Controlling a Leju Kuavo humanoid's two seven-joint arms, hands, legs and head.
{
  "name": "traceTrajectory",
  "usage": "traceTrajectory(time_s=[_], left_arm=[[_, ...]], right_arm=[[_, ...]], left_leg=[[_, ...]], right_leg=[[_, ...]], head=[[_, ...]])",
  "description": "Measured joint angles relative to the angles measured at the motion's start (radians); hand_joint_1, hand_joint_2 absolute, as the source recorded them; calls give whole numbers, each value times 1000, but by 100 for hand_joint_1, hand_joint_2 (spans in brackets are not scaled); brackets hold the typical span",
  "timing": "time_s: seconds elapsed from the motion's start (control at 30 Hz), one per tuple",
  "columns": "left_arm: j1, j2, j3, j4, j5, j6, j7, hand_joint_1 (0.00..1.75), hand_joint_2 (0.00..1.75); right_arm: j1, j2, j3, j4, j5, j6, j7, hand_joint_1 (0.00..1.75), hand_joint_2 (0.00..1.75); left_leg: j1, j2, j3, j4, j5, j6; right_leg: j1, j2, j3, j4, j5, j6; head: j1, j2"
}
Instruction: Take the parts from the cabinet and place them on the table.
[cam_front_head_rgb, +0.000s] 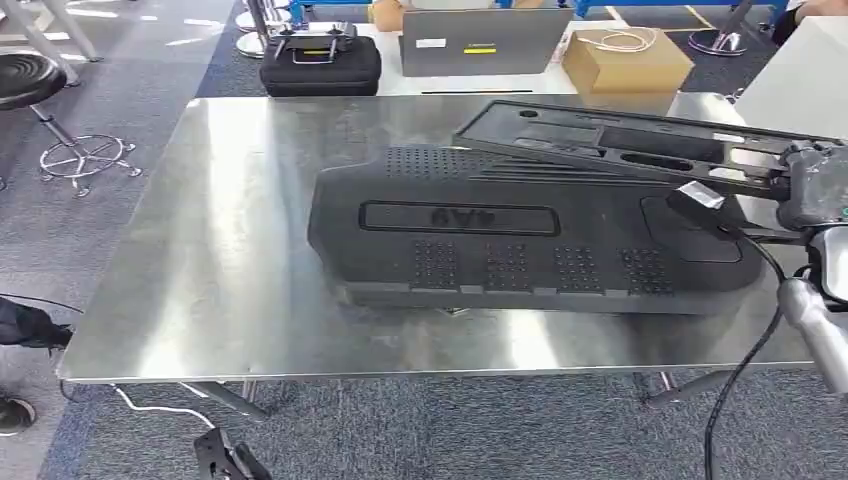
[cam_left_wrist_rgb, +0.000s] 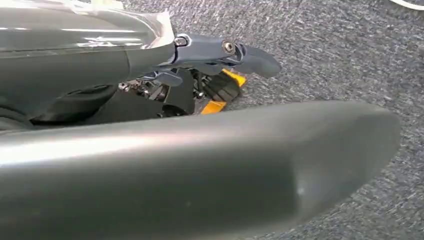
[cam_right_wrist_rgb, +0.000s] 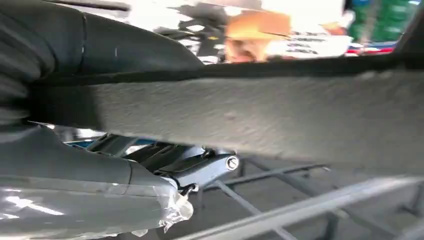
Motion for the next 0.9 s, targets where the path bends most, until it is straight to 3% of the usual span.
traceTrajectory(time_s=[0.17,0.6,0.63,0.8,0.83,0.9], left_arm=[[-3,-4,-11,0,0,0,8,0,0],[-4,-6,-28,0,0,1,13,0,0],[-3,-6,-29,0,0,1,13,0,0],[-3,-6,-33,0,0,1,11,0,0],[-3,-6,-34,0,0,2,11,0,0],[-3,-6,-35,0,0,3,11,0,0]], right_arm=[[7,30,15,98,15,-11,58,175,175],[125,167,40,192,26,-39,21,175,175],[132,176,42,192,25,-39,15,0,175],[151,203,51,170,22,-40,-7,0,175],[156,207,55,157,21,-40,-11,0,0],[161,213,60,141,21,-42,-18,0,0]], left_leg=[[0,0,0,0,0,0],[1,0,0,-1,0,0],[1,0,0,-1,0,0],[1,0,0,-1,0,0],[1,0,0,-1,0,0],[1,0,0,-1,0,0]], right_leg=[[0,0,-1,0,0,0],[1,0,-1,0,0,0],[1,0,-2,0,0,0],[1,0,-1,0,0,0],[1,0,-1,0,0,0],[1,0,-1,0,0,0]], head=[[0,0],[0,0],[0,0],[0,0],[0,0],[0,0]])
